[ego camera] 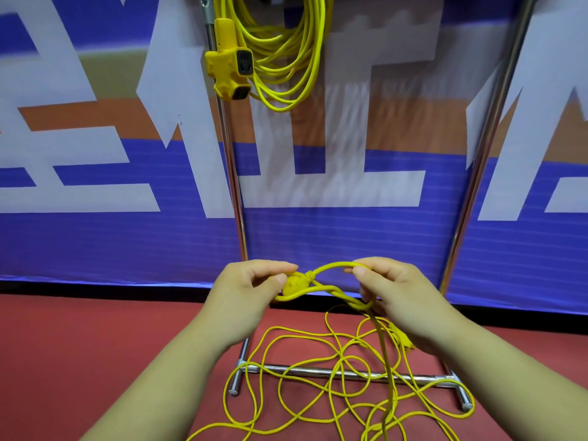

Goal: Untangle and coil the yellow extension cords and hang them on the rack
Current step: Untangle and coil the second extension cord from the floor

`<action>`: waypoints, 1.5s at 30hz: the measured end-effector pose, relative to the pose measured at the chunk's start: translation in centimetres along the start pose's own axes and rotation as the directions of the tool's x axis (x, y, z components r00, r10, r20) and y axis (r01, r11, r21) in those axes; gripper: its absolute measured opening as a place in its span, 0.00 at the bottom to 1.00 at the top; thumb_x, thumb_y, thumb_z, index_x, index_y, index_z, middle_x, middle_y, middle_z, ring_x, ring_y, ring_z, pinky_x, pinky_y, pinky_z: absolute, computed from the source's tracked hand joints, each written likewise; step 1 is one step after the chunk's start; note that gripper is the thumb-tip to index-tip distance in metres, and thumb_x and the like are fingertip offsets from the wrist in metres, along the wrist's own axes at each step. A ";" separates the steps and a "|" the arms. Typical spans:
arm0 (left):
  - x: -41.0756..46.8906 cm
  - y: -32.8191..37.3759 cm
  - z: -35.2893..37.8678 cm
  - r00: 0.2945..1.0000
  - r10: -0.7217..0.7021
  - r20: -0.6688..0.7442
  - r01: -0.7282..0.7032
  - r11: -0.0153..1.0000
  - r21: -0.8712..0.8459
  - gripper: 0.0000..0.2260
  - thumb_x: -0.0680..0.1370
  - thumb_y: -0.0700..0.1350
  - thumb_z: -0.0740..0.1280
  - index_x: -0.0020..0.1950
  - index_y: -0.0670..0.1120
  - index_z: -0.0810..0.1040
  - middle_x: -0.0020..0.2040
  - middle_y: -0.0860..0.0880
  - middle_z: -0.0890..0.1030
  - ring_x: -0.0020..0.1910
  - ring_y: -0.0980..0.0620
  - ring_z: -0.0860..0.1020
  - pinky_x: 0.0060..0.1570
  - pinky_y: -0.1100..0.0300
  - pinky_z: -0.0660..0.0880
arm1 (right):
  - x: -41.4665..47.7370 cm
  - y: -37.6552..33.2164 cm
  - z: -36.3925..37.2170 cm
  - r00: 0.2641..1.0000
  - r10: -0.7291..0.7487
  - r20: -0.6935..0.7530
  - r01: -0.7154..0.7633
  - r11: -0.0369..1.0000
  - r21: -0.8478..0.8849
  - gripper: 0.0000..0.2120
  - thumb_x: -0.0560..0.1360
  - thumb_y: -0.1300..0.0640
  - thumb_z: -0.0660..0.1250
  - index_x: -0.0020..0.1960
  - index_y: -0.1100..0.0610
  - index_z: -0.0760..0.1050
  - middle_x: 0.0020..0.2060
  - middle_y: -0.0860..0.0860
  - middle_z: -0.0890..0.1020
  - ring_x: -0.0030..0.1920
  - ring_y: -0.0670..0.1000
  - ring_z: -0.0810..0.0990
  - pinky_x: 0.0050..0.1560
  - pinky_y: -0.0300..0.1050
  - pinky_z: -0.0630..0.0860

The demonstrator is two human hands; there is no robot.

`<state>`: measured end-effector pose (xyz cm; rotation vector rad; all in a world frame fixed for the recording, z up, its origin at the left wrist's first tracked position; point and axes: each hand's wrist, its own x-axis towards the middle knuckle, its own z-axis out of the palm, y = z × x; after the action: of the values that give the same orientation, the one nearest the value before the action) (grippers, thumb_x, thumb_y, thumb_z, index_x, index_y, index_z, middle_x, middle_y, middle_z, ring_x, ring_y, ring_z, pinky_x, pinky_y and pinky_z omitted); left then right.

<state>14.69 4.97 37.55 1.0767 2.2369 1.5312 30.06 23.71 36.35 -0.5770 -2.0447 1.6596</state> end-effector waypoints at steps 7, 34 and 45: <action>0.5 -0.5 0.5 0.981 -0.170 -0.089 0.146 0.961 -0.233 0.13 0.81 0.40 0.66 0.51 0.56 0.87 0.36 0.53 0.81 0.37 0.52 0.78 0.36 0.61 0.75 | 0.0 -0.5 0.6 0.996 0.028 -0.080 -0.004 0.959 0.283 0.10 0.81 0.58 0.63 0.51 0.55 0.83 0.35 0.52 0.80 0.38 0.52 0.79 0.40 0.45 0.77; 0.5 -0.9 0.9 0.970 -0.150 0.193 0.208 0.921 -0.330 0.23 0.74 0.29 0.71 0.64 0.51 0.82 0.58 0.43 0.83 0.43 0.47 0.73 0.46 0.55 0.72 | 0.1 -1.2 0.7 0.989 0.143 0.037 -0.135 0.775 0.617 0.11 0.81 0.58 0.60 0.54 0.60 0.80 0.33 0.51 0.77 0.32 0.47 0.72 0.32 0.39 0.68; -0.3 -0.8 1.6 0.932 -0.209 0.296 0.298 0.907 -0.298 0.19 0.75 0.31 0.72 0.63 0.47 0.82 0.46 0.48 0.79 0.34 0.55 0.74 0.40 0.63 0.73 | 0.1 -1.8 0.2 0.982 0.055 -0.183 0.017 0.929 0.370 0.09 0.81 0.53 0.63 0.54 0.54 0.81 0.34 0.51 0.79 0.34 0.48 0.74 0.37 0.42 0.69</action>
<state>15.43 5.81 36.07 0.7906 1.7754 1.4924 29.79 23.31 38.12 -0.5959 -1.5424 1.8618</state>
